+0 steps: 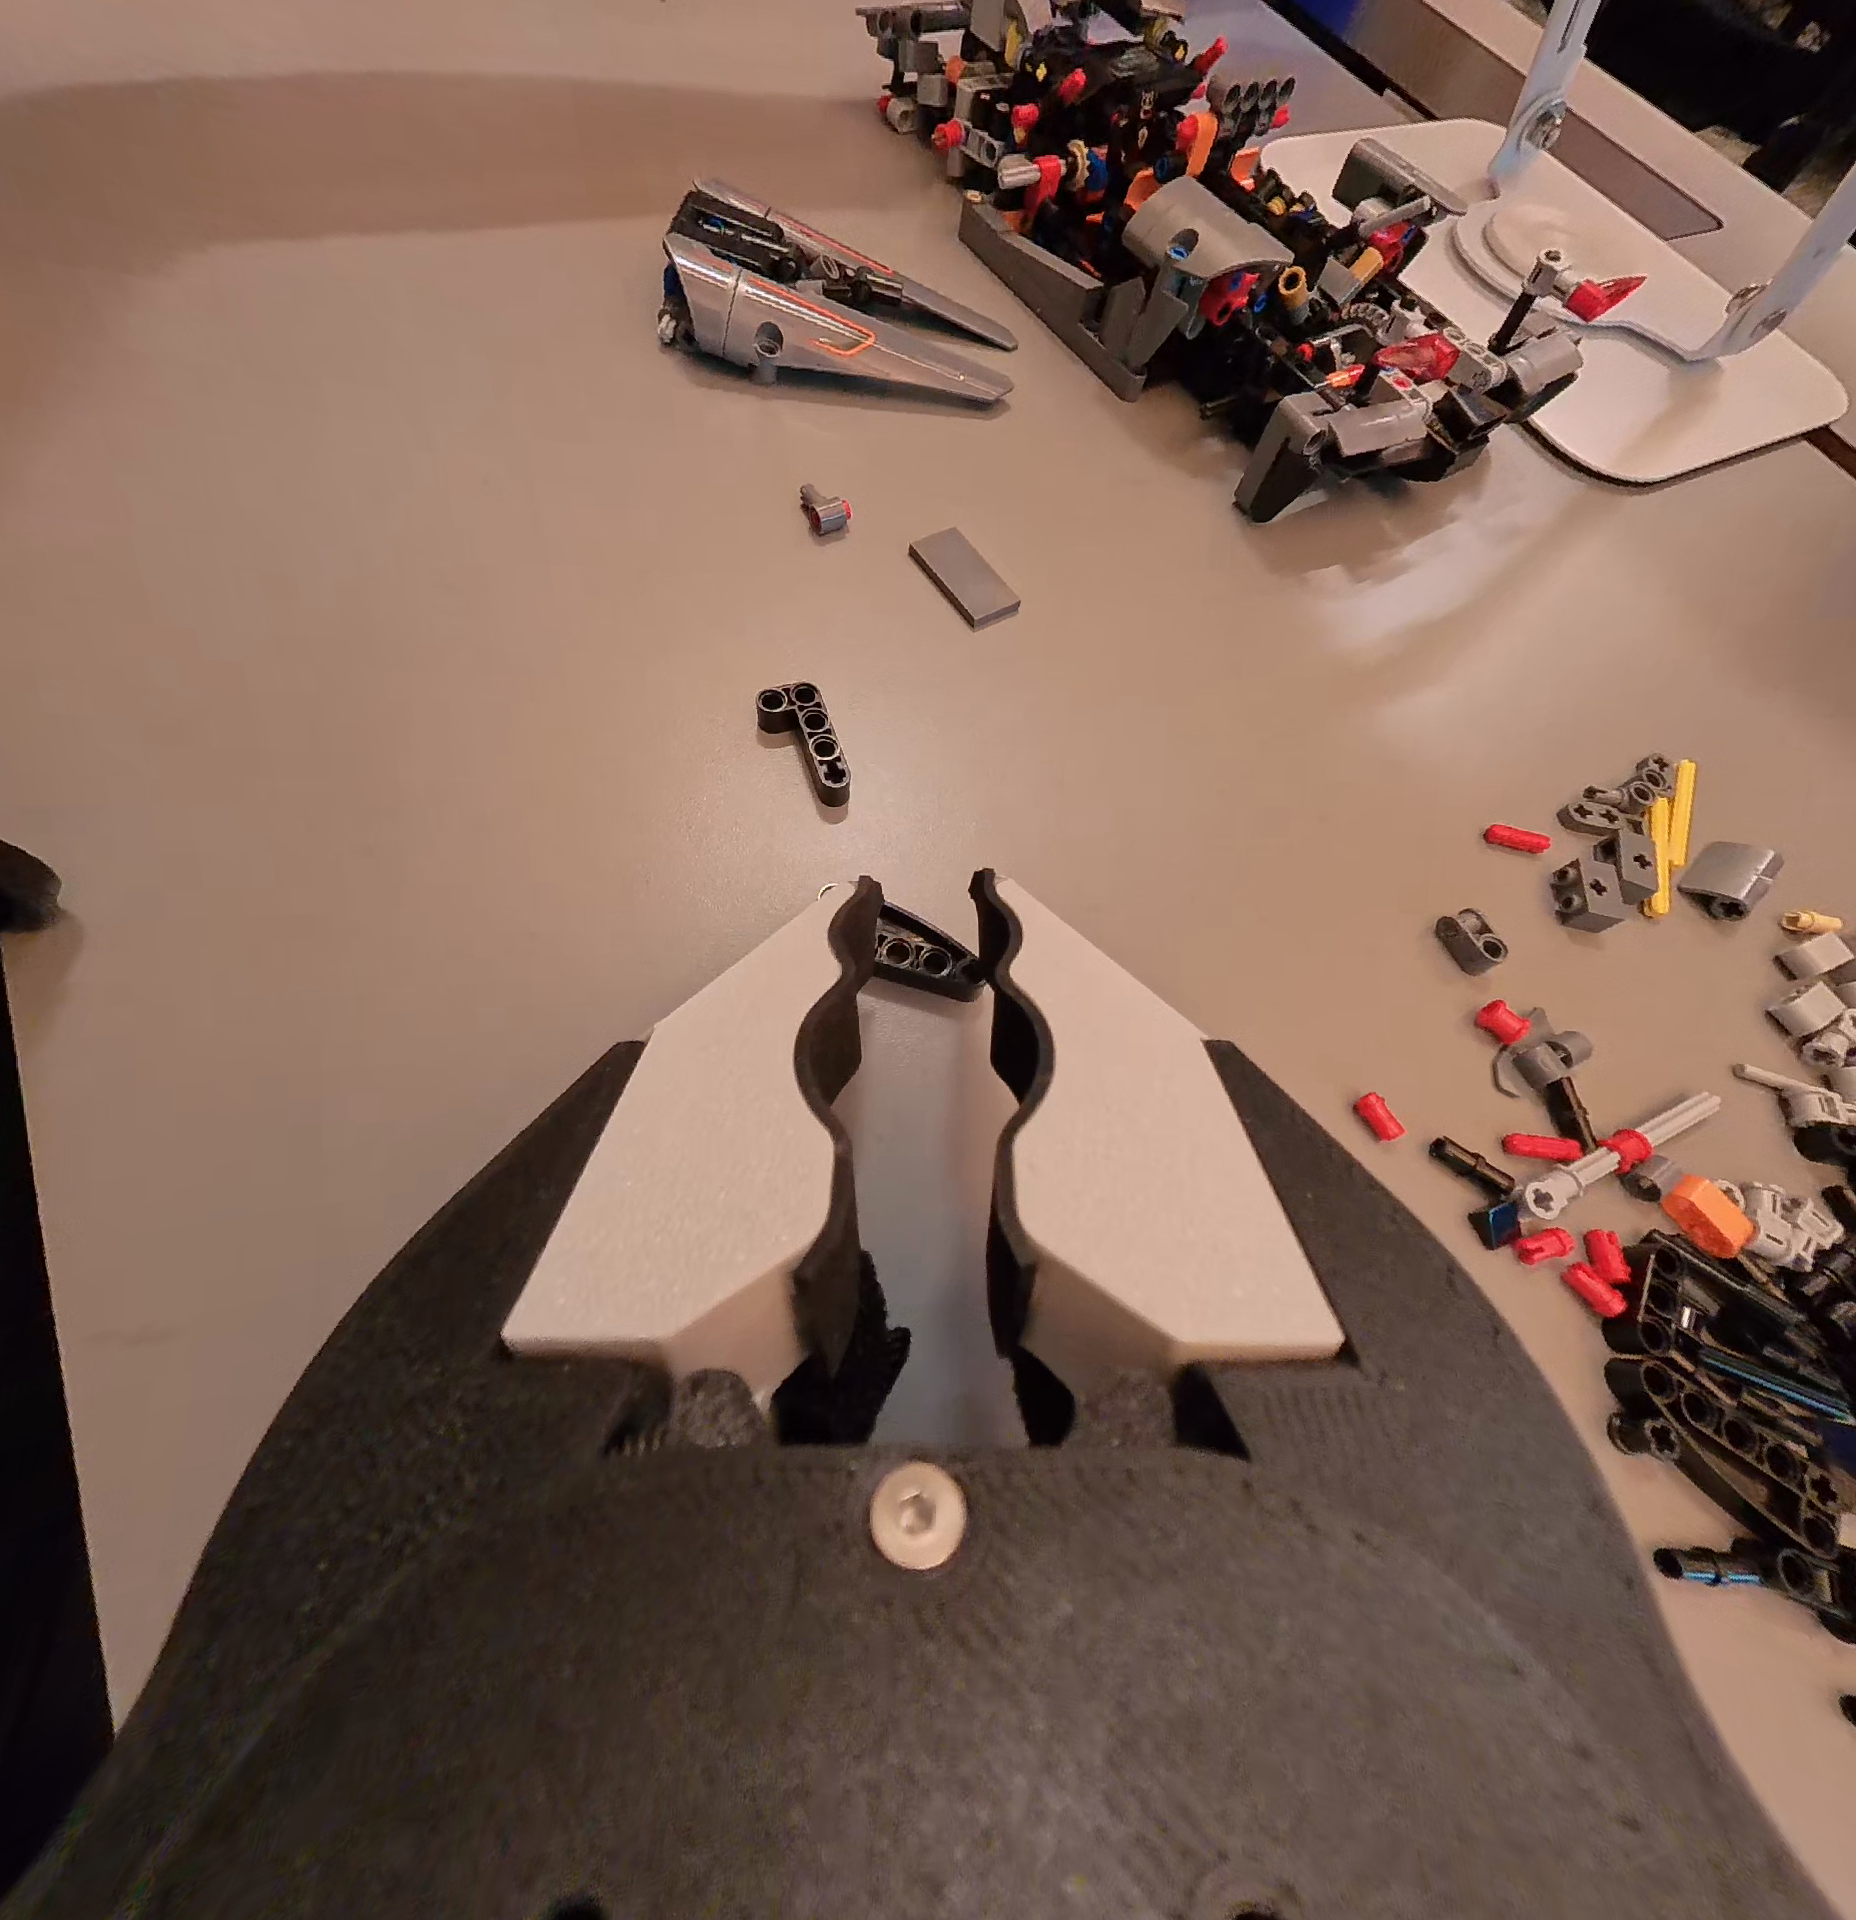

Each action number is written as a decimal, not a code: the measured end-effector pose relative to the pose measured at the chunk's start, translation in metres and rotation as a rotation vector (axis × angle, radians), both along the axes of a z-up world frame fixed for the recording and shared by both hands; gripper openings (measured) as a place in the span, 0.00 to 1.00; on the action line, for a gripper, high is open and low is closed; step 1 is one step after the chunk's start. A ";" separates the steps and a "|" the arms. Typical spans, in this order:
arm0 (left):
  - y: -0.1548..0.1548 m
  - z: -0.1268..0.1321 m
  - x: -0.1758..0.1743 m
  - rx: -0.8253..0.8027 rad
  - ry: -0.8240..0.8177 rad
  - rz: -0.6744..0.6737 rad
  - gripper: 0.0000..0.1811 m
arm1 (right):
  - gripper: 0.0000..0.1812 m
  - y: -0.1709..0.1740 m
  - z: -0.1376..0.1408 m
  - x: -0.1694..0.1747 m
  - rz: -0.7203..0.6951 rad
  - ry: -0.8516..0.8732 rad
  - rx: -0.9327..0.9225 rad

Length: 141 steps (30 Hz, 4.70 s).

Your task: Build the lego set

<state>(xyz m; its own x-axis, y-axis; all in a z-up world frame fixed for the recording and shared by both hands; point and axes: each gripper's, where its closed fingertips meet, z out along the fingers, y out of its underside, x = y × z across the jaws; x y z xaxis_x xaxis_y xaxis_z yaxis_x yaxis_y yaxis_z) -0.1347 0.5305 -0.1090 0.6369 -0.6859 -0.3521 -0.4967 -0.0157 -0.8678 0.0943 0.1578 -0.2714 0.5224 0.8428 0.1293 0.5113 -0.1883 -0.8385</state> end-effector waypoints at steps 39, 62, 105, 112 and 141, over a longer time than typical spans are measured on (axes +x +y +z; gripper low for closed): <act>-0.005 0.009 0.023 -0.070 -0.037 -0.080 0.28 | 0.09 0.000 0.007 0.002 0.001 0.042 0.013; -0.015 0.010 0.027 -0.087 0.031 -0.131 0.19 | 0.09 0.000 0.009 0.002 0.000 0.057 0.017; -0.036 0.022 0.027 0.045 0.455 -0.131 0.03 | 0.09 0.000 0.011 0.002 0.005 0.074 0.019; -0.035 0.021 0.024 0.075 0.561 -0.129 0.02 | 0.09 -0.001 0.012 0.002 0.008 0.079 0.018; -0.030 0.055 0.049 0.612 0.672 0.210 0.00 | 0.09 -0.001 0.015 0.002 0.015 0.096 0.025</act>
<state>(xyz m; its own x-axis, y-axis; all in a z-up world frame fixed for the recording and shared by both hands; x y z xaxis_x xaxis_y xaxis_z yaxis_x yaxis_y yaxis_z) -0.0853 0.5003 -0.0539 0.2585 -0.1535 -0.9537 -0.9364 0.2029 -0.2864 0.0962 0.1567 -0.2566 0.5209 0.8477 0.1003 0.4307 -0.1596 -0.8883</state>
